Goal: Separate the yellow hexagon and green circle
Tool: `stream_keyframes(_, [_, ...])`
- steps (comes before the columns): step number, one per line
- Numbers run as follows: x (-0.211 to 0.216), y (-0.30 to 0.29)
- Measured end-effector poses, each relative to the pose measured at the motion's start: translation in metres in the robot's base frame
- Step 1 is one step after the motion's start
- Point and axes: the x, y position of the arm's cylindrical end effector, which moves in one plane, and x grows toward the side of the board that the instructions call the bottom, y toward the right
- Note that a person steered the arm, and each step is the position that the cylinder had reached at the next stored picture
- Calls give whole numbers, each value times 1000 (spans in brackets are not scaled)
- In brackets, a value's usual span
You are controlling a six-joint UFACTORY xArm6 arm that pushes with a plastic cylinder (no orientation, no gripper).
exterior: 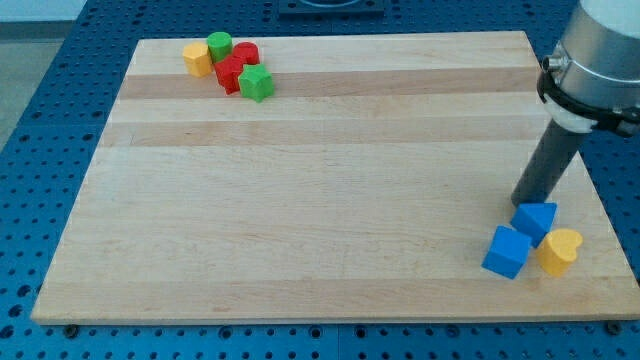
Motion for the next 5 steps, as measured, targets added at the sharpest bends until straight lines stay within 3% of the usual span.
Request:
stream_keyframes(2, [-21,-42])
stream_keyframes(5, [-75,-202])
